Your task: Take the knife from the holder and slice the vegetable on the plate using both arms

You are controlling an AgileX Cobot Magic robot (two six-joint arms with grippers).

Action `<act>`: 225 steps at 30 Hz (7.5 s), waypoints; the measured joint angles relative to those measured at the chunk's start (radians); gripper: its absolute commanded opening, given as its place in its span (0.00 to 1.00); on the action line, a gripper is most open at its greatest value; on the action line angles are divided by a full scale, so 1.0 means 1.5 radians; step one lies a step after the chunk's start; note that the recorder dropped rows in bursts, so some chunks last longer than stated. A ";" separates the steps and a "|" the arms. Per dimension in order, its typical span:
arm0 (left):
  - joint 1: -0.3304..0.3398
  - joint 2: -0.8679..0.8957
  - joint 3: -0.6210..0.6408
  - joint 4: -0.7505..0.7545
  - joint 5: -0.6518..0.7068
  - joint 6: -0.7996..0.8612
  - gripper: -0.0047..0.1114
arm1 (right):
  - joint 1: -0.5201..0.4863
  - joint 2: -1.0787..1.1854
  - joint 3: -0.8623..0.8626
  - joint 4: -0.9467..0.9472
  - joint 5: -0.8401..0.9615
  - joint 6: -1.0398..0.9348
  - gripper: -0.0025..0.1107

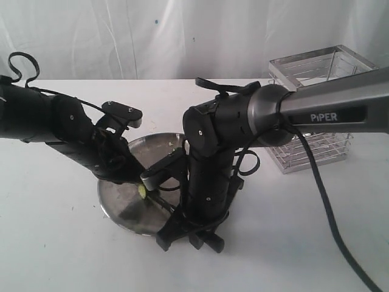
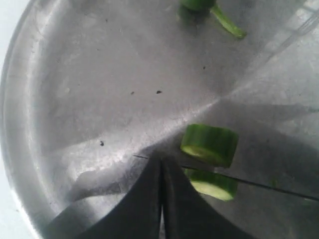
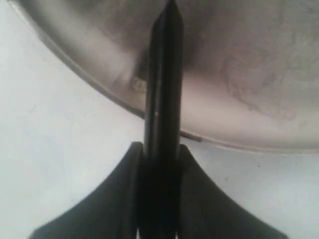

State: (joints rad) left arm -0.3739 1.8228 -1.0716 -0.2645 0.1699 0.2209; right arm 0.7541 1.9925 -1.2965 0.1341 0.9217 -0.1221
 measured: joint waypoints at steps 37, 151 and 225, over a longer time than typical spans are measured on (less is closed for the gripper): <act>0.000 -0.029 0.000 -0.039 0.039 0.000 0.08 | 0.009 -0.064 -0.001 -0.028 -0.002 0.004 0.02; 0.085 -0.784 0.395 -0.128 0.083 -0.037 0.08 | -0.069 -1.156 0.833 0.077 -0.700 0.022 0.02; 0.086 -1.212 0.710 0.104 -0.016 -0.216 0.08 | -0.170 -1.269 0.860 -0.049 -0.511 0.173 0.02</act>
State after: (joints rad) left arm -0.2445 0.0050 -0.0067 -0.1078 0.1459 -0.1029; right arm 0.4987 0.0891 -0.0071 0.0613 0.1559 0.1379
